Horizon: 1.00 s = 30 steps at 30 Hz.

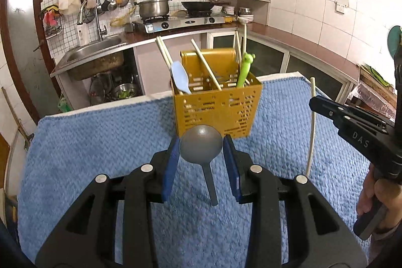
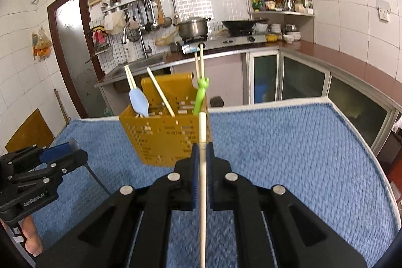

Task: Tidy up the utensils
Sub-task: 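Lift the grey ladle and chopstick and carry both toward the yellow holder, then lower the grey ladle and chopstick into the yellow holder with both grippers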

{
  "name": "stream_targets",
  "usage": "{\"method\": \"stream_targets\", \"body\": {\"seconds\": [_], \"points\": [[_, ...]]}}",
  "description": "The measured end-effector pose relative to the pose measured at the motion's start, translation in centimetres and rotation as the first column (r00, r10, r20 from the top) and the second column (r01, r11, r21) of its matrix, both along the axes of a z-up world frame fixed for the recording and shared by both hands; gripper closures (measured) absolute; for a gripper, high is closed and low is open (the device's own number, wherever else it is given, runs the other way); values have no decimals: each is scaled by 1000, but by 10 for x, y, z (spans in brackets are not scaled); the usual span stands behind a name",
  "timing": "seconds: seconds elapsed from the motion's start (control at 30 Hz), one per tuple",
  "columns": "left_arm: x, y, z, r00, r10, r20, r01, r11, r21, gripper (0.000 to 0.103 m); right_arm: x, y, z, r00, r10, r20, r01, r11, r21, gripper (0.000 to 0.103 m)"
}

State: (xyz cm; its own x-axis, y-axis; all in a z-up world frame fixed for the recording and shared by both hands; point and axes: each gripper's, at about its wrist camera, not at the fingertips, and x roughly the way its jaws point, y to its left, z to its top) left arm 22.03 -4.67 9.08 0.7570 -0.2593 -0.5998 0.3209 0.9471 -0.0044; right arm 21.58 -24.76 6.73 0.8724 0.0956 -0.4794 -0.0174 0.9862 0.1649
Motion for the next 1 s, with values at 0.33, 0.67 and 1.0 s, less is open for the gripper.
{"method": "stream_targets", "body": {"seconds": [0.33,0.67,1.0], "points": [[27,5,49,999,10,42,-9,999,-31,69,21,2,55,995,4,102,-4,1000,-9,97],[64,1,127,991,33,132,-29,999,-35,69,50,14,140,980,27,196,-18,999,-52,97],[113,-17,124,989,35,143,-35,999,-5,69,93,13,148,983,26,181,-13,997,-75,97]]}}
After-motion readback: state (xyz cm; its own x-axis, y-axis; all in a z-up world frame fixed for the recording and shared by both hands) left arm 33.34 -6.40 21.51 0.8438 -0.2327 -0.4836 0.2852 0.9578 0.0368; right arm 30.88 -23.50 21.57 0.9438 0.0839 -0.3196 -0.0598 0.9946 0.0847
